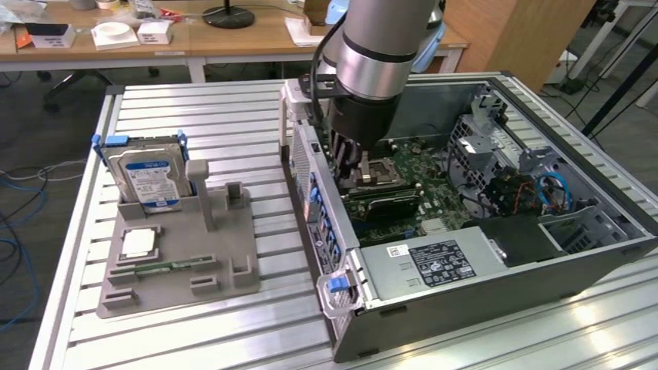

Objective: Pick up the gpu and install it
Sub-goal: 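Press down on the gpu until it lock into place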

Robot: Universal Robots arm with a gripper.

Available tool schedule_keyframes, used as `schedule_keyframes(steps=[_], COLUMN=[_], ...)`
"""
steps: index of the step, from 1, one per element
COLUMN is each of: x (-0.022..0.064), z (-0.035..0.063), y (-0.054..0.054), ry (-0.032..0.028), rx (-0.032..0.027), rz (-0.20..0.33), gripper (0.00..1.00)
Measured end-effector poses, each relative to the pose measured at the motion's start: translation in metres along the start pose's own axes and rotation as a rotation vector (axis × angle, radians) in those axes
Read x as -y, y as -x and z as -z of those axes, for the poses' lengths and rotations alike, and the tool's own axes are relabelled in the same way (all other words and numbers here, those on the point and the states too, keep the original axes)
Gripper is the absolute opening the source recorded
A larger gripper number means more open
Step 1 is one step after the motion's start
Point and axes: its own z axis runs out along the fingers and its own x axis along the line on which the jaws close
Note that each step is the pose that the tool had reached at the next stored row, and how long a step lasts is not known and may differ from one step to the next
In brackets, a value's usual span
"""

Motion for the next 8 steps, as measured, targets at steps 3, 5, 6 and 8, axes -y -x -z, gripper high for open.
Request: schedule_keyframes(steps=[3, 5, 6, 8], x=[0.0, -0.0002, -0.0004, -0.0003], z=[0.0002, 0.0019, 0.0033, 0.0049], y=[0.0, 0.0, 0.0001, 0.0001], ry=[0.0001, 0.0005, 0.0007, 0.0001], rx=[0.0001, -0.0002, -0.0001, 0.0], rz=[0.0, 0.0, 0.0, 0.0], gripper=[0.11, 0.11, 0.11, 0.11])
